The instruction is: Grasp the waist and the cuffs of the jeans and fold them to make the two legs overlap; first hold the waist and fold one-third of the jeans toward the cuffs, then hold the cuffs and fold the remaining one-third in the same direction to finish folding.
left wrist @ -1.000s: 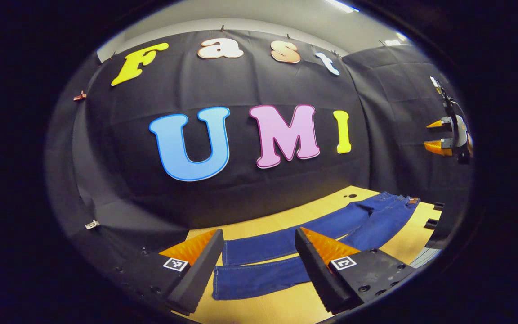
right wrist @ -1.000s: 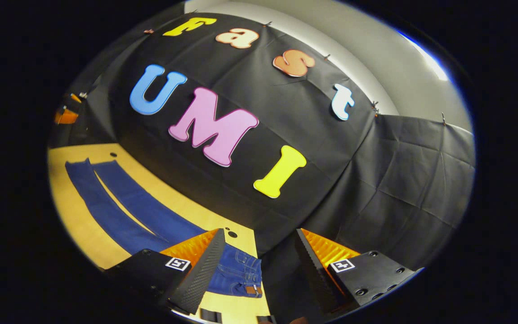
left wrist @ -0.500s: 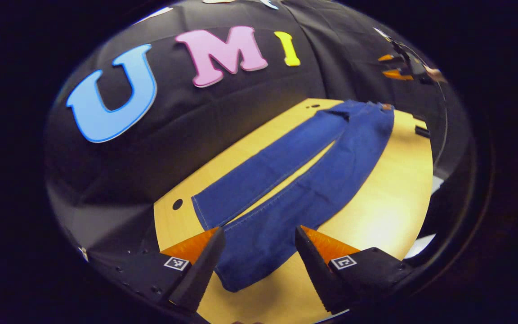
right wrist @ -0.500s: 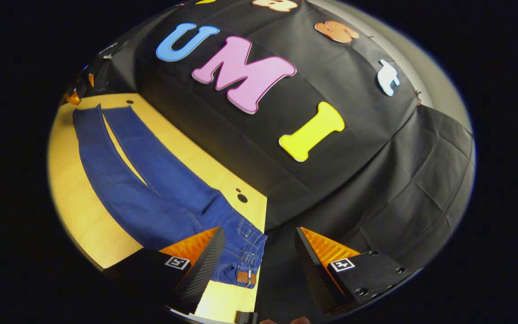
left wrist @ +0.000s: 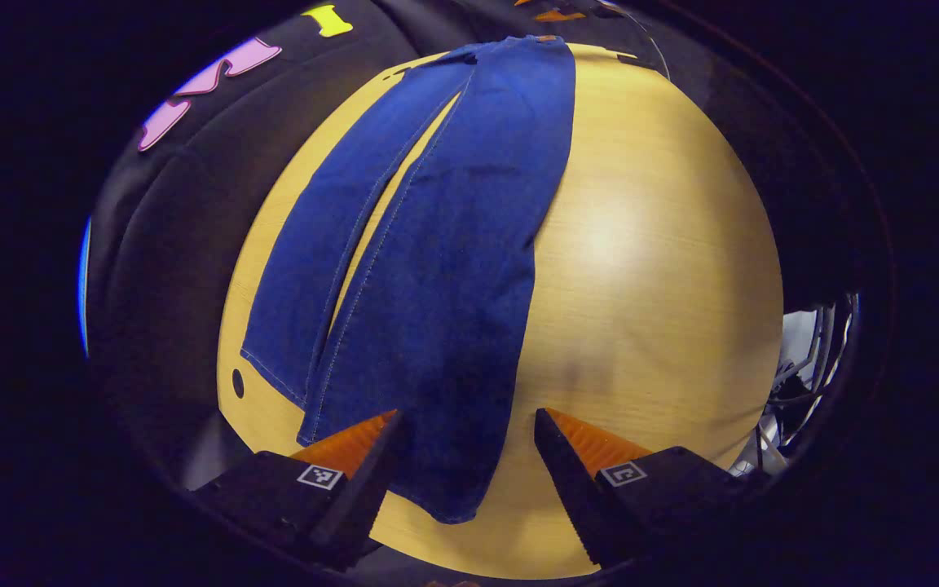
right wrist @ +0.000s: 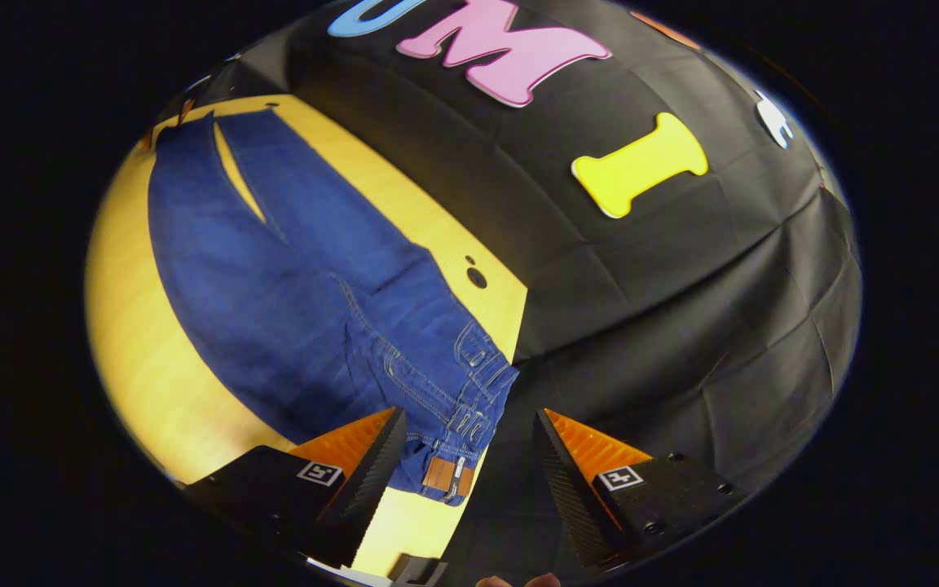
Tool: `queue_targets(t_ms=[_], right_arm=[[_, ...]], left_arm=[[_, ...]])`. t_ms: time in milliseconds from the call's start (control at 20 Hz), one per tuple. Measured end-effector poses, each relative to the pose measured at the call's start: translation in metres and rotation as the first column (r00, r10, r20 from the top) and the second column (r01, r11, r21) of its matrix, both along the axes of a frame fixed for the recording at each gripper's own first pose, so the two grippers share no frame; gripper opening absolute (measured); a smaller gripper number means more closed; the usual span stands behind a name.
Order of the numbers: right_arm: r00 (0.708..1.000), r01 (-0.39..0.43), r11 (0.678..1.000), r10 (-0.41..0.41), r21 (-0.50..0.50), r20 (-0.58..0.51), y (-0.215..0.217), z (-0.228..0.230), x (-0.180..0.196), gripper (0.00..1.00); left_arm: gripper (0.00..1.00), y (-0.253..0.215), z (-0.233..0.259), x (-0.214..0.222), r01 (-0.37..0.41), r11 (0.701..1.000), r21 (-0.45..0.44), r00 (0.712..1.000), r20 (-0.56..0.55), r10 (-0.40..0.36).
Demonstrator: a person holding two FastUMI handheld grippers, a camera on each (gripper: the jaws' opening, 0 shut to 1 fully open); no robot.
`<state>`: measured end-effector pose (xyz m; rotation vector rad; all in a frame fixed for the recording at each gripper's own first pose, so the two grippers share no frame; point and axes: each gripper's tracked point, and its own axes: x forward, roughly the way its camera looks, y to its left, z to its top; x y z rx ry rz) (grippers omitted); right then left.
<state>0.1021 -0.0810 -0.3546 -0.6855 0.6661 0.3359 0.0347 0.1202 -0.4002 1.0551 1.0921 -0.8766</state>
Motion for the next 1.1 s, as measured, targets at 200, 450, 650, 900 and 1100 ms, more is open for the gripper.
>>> queue_targets(t_ms=[200,450,650,900,1100], right_arm=[[0.994,-0.102,0.990,0.097,-0.102,-0.057,-0.014,-0.026,-0.019,0.96],[0.912,-0.408,0.878,0.378,-0.248,-0.162,-0.002,-0.060,-0.048,0.96],[0.796,-0.604,0.732,0.536,-0.316,-0.282,0.007,-0.103,-0.064,0.96],[0.771,-0.635,0.666,0.573,-0.392,-0.276,0.000,-0.117,-0.045,0.90],[0.823,-0.566,0.742,0.481,-0.358,-0.303,0.003,-0.132,-0.049,0.42]], left_arm=[[0.96,-0.003,-0.007,0.021,0.029,1.000,-0.009,0.999,-0.030,-0.030],[0.95,-0.007,-0.010,0.026,0.064,0.998,-0.015,0.997,-0.033,-0.065],[0.95,-0.008,-0.010,0.027,0.085,0.996,-0.012,0.996,-0.035,-0.086],[0.94,-0.017,-0.009,0.031,0.157,0.987,-0.013,0.987,0.021,-0.157],[0.83,-0.025,-0.013,0.039,0.196,0.980,-0.019,0.978,0.075,-0.194]])
